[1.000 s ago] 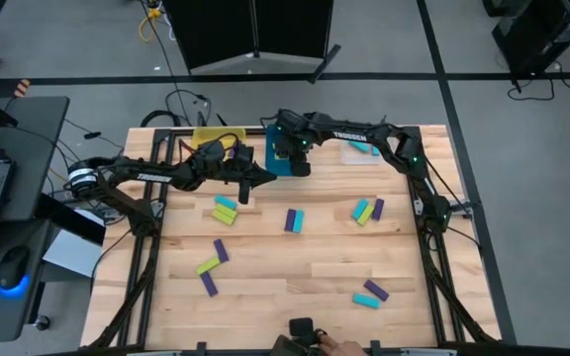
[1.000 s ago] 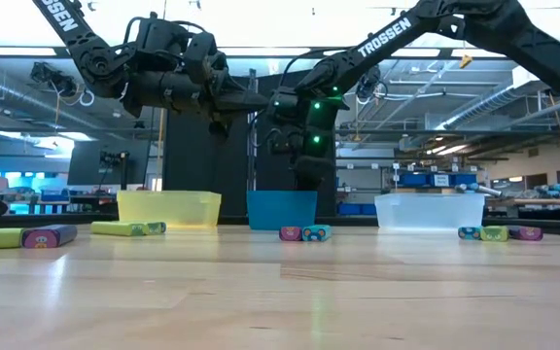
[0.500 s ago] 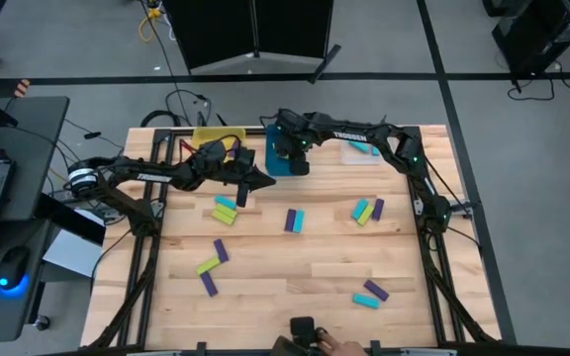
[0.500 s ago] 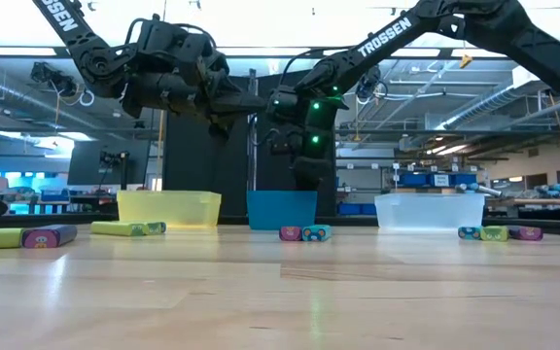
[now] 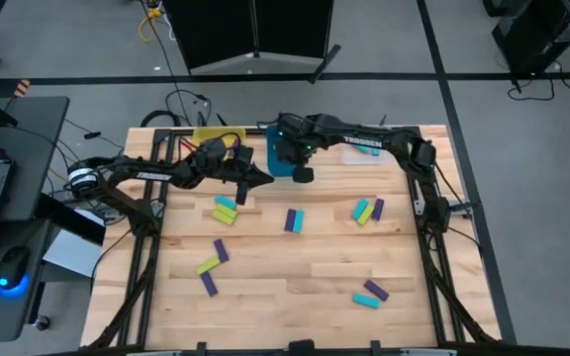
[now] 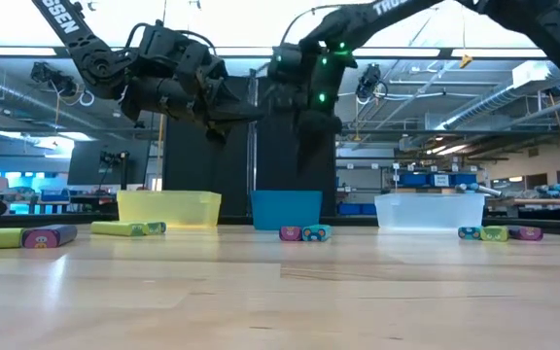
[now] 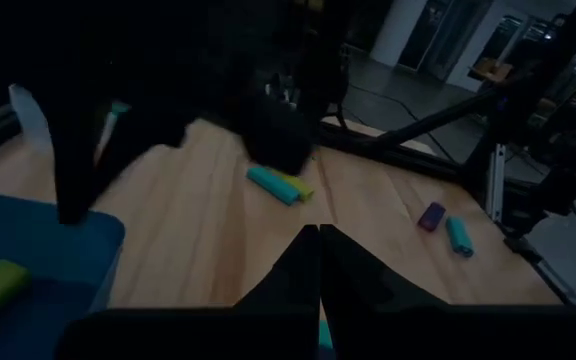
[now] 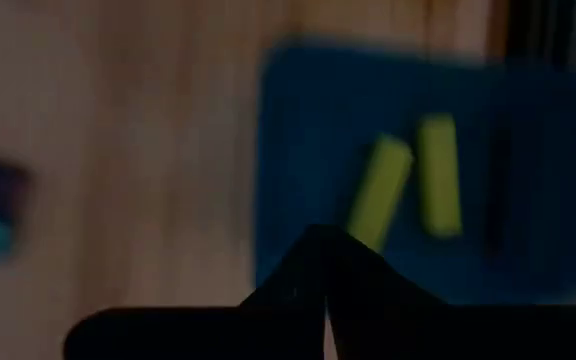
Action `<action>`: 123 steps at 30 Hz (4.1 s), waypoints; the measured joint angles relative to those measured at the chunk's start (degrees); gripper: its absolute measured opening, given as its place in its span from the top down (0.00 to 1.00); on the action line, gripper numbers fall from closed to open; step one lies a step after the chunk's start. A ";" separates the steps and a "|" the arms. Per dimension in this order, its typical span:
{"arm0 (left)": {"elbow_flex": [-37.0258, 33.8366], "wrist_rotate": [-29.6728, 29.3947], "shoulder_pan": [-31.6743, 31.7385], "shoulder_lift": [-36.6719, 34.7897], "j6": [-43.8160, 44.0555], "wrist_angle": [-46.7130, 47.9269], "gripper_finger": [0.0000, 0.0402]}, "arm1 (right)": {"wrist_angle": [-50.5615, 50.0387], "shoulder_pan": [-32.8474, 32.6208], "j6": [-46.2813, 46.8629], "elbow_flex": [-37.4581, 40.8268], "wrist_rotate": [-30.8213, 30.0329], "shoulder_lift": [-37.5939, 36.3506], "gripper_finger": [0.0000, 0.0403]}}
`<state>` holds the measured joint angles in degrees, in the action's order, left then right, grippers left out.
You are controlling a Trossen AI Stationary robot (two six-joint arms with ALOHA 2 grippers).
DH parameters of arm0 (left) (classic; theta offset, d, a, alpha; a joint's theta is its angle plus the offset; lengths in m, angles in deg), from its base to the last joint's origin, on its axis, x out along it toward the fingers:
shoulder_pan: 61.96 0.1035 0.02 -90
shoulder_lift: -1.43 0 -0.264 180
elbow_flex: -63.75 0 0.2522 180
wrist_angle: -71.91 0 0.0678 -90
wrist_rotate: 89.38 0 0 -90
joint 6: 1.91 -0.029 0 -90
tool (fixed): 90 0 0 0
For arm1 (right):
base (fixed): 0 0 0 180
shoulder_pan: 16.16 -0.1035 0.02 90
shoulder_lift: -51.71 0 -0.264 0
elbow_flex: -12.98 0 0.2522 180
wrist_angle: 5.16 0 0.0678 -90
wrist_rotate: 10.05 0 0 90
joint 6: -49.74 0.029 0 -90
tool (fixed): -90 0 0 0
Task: Sort blocks
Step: Put the violet block into the yellow bin
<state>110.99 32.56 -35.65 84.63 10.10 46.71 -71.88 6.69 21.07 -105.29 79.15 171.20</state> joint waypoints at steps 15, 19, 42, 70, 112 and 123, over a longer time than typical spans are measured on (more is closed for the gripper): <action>4.04 6.28 0.23 -0.52 -19.10 18.05 0.97 | 38.75 -5.90 13.76 35.14 6.27 -18.03 0.97; 6.96 5.51 -1.48 -1.42 -23.99 27.75 0.97 | 50.17 -8.63 19.13 45.97 3.87 -24.95 0.98; 18.02 -17.46 -20.18 -2.71 -34.47 81.31 0.92 | 76.53 -19.48 33.27 70.56 -7.21 -33.47 0.97; 12.22 -20.02 -28.32 -2.62 -34.64 80.58 0.56 | 78.11 -19.48 33.25 70.56 -7.16 -33.40 0.96; 7.51 -24.65 -35.05 -0.38 -43.73 75.77 0.56 | 77.78 -19.48 33.16 70.54 -7.08 -33.36 0.94; 7.37 -25.03 -35.06 -0.20 -43.51 74.79 0.56 | 77.78 -19.48 33.07 70.54 -7.08 -33.36 0.96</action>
<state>118.35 7.53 -70.71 84.43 -33.41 121.50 5.90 -12.79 54.14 -34.75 72.07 137.84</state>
